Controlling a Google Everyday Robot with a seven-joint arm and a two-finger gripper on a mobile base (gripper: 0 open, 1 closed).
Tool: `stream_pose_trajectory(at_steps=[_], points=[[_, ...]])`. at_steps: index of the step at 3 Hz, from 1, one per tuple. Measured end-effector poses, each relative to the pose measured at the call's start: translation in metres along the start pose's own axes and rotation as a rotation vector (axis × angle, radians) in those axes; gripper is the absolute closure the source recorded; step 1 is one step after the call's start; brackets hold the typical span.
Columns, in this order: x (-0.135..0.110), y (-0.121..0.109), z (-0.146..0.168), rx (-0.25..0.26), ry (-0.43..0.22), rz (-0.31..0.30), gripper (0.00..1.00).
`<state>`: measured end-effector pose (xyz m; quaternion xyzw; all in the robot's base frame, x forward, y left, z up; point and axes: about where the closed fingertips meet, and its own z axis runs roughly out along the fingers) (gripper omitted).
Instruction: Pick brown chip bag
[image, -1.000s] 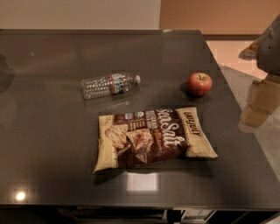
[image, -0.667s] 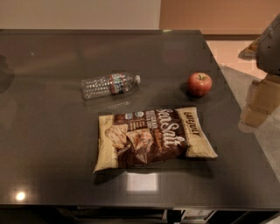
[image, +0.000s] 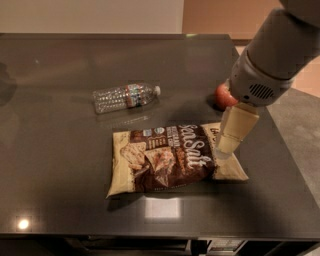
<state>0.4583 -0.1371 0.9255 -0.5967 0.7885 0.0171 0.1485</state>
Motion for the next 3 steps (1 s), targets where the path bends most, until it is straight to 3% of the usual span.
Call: stream_pose_trajectory(at_steps=[1, 3], points=[[-0.028, 0.009, 0.041, -0.054, -0.003, 0.014, 0.0], [-0.052, 0.033, 0.085, -0.147, 0.012, 0.003, 0.0]])
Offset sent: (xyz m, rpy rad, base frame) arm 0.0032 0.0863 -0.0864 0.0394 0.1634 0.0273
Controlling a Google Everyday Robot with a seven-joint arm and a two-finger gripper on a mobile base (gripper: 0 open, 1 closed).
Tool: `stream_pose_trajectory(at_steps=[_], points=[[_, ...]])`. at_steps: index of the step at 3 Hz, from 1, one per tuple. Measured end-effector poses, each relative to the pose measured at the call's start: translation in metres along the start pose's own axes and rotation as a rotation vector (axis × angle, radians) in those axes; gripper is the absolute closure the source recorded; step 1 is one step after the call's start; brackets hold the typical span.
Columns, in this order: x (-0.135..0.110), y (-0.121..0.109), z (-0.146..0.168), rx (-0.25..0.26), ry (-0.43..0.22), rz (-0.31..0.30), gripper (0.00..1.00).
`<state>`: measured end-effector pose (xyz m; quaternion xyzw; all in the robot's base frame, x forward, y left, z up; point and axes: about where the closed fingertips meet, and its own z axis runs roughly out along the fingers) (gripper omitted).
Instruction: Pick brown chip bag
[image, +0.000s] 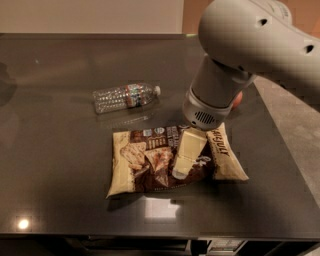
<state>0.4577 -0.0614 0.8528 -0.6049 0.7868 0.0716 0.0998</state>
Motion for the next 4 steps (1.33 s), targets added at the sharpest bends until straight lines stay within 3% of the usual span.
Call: stream_pose_trajectory(at_steps=[1, 2, 4], points=[[-0.007, 0.011, 0.014, -0.03, 0.03, -0.016, 0.0], [-0.009, 0.017, 0.019, -0.045, 0.062, -0.026, 0.16], [-0.016, 0.022, -0.003, -0.029, 0.055, -0.048, 0.64]])
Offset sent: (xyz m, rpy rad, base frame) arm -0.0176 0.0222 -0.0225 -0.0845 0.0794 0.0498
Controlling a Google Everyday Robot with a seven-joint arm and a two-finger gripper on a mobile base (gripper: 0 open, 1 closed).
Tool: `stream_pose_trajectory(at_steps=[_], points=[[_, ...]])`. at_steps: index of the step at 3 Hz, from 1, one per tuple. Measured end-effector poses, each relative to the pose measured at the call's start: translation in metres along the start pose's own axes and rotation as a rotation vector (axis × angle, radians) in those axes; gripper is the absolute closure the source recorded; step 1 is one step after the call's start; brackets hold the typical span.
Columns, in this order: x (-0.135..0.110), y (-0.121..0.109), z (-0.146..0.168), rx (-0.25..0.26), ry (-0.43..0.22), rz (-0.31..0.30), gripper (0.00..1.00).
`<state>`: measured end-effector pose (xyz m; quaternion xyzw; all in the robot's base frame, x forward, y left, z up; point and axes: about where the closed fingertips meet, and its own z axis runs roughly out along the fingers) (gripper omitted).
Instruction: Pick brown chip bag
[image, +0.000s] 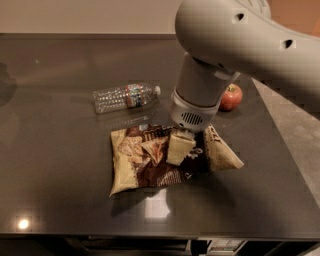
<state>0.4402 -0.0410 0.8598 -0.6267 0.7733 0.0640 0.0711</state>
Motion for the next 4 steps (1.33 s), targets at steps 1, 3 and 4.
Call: stream_pose_trajectory(at_steps=[1, 3, 4], points=[[-0.011, 0.004, -0.031, 0.031, -0.029, -0.047, 0.87], [-0.039, 0.01, -0.102, 0.092, -0.073, -0.251, 1.0], [-0.048, 0.011, -0.124, 0.111, -0.091, -0.321, 1.0]])
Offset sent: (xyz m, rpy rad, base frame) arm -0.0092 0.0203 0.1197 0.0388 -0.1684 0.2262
